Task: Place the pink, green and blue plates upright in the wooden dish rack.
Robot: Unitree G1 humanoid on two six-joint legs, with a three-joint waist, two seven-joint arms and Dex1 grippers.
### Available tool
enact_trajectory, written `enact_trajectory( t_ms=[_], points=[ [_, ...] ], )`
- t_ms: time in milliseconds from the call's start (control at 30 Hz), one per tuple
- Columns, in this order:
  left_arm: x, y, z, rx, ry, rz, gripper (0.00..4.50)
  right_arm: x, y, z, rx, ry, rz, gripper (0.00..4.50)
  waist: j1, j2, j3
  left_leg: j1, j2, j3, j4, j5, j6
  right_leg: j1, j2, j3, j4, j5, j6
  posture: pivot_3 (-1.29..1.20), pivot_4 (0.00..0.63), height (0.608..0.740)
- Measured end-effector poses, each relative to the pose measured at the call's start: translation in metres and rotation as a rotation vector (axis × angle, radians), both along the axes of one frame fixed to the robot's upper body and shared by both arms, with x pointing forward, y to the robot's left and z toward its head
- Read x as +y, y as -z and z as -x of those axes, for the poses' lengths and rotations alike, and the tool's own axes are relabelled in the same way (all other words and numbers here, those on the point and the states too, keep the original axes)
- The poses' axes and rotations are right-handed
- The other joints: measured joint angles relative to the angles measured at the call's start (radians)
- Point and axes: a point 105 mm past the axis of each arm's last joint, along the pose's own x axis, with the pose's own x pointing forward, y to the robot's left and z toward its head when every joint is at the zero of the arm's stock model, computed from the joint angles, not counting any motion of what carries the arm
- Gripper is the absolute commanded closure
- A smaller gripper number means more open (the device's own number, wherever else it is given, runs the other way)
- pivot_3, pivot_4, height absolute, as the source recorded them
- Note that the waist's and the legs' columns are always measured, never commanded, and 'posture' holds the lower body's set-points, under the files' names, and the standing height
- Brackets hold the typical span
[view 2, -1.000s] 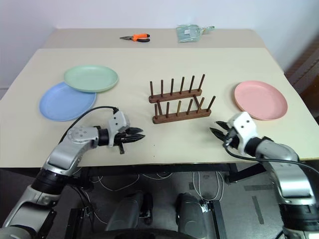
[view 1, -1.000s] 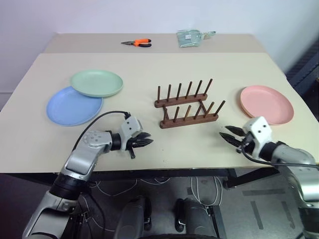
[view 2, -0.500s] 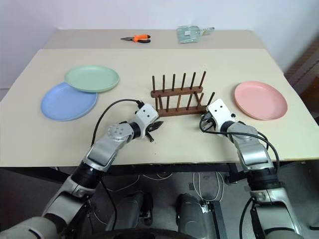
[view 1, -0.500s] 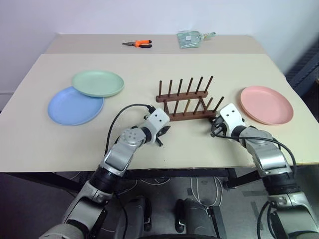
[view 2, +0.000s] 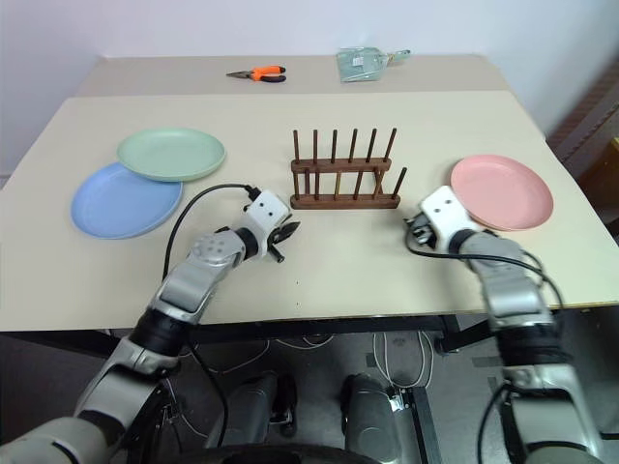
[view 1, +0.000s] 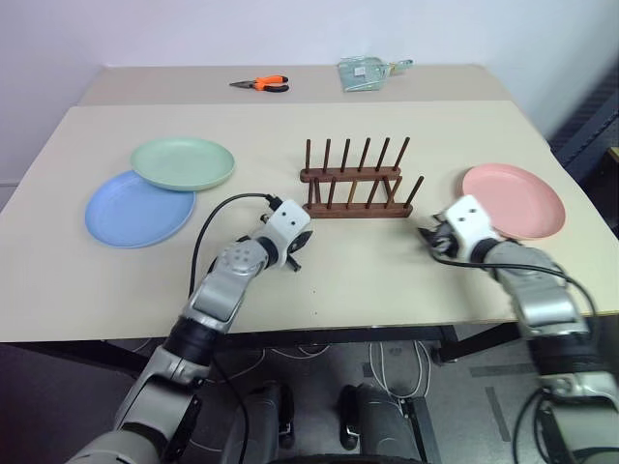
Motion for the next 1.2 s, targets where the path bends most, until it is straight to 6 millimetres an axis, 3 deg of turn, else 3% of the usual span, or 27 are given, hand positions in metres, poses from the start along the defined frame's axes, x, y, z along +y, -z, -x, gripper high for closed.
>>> enact_trajectory(
  t_ms=[100, 233, 367, 467, 633, 767, 833, 933, 1067, 1133, 1200],
  points=[
    [0.002, -0.016, 0.020, 0.005, 0.099, 0.088, 3.40, -0.031, -0.012, 0.010, -0.006, 0.047, 0.145, 1.13, -0.002, 0.000, 0.000, 0.000, 0.000, 0.000, 0.000, 0.000, -0.001, 0.000, 0.000, 0.000, 0.000, 0.000, 0.000, 0.00, 0.150, 0.740],
    [-0.001, -0.046, 0.045, -0.009, 0.262, 0.164, 3.40, -0.052, 0.008, 0.009, 0.064, 0.108, 0.183, 1.13, -0.007, 0.002, -0.001, 0.001, 0.000, 0.000, 0.000, 0.000, -0.001, 0.000, 0.000, 0.000, 0.000, 0.000, 0.000, 0.00, 0.150, 0.740],
    [-0.003, -0.051, 0.051, 0.022, 0.300, 0.210, 3.40, -0.062, 0.010, -0.008, 0.074, 0.148, 0.174, 1.13, -0.007, 0.003, 0.000, 0.001, 0.000, 0.001, 0.001, 0.001, -0.001, 0.000, 0.001, 0.001, 0.000, 0.000, 0.000, 0.00, 0.150, 0.740],
    [-0.003, -0.052, 0.051, 0.025, 0.298, 0.218, 3.40, -0.065, 0.011, -0.020, 0.079, 0.157, 0.169, 1.90, -0.004, 0.003, 0.000, 0.001, 0.000, 0.001, 0.000, 0.001, -0.001, 0.000, 0.001, 0.001, 0.000, 0.000, 0.000, 0.00, 0.150, 0.740],
    [-0.001, -0.051, 0.052, 0.022, 0.288, 0.202, 3.40, -0.064, 0.017, -0.029, 0.092, 0.128, 0.178, 4.46, -0.001, 0.003, 0.000, 0.000, 0.000, 0.001, 0.000, 0.001, 0.000, 0.001, 0.001, 0.000, 0.000, 0.000, 0.000, 0.00, 0.150, 0.740],
    [0.006, -0.040, 0.051, 0.032, 0.255, 0.153, 3.40, -0.059, 0.010, -0.029, 0.061, 0.090, 0.148, 4.46, -0.004, 0.003, 0.000, 0.001, 0.000, 0.001, 0.000, 0.001, -0.001, 0.001, 0.001, 0.001, 0.000, 0.000, 0.000, 0.00, 0.150, 0.740],
    [0.013, -0.034, 0.050, 0.038, 0.233, 0.121, 3.40, -0.042, -0.018, -0.030, -0.034, 0.041, 0.005, 4.46, -0.006, 0.007, 0.002, 0.001, 0.000, 0.001, 0.000, 0.001, -0.001, 0.000, 0.001, 0.001, 0.000, 0.000, 0.000, 0.00, 0.150, 0.740],
    [0.020, -0.032, 0.050, 0.035, 0.226, 0.099, 3.40, -0.009, -0.086, -0.026, -0.213, -0.069, -0.263, 4.46, -0.007, 0.009, 0.003, 0.001, 0.001, 0.001, 0.000, 0.001, -0.001, 0.000, 0.001, 0.001, 0.001, 0.000, 0.000, 0.00, 0.150, 0.740],
    [0.034, -0.032, 0.047, 0.037, 0.197, 0.094, 3.40, 0.053, -0.174, 0.006, -0.301, -0.369, -0.728, 4.46, -0.003, 0.009, 0.003, 0.000, 0.001, -0.001, 0.000, 0.000, -0.001, -0.001, 0.000, 0.001, 0.000, 0.000, 0.000, 0.00, 0.150, 0.740],
    [0.038, -0.030, 0.046, 0.044, 0.194, 0.087, 3.40, 0.080, -0.200, 0.022, -0.273, -0.518, -0.892, 4.46, 0.000, 0.008, 0.002, 0.000, 0.001, -0.002, 0.000, -0.001, 0.000, 0.000, -0.001, 0.000, -0.001, 0.000, 0.000, 0.00, 0.150, 0.740],
    [0.039, -0.029, 0.045, 0.053, 0.195, 0.087, 3.40, 0.096, -0.207, 0.028, -0.202, -0.585, -1.002, 4.46, 0.005, 0.008, 0.002, 0.000, 0.000, -0.001, 0.000, -0.002, 0.000, 0.000, -0.002, 0.000, -0.001, 0.000, 0.000, 0.00, 0.150, 0.740]
  ],
)
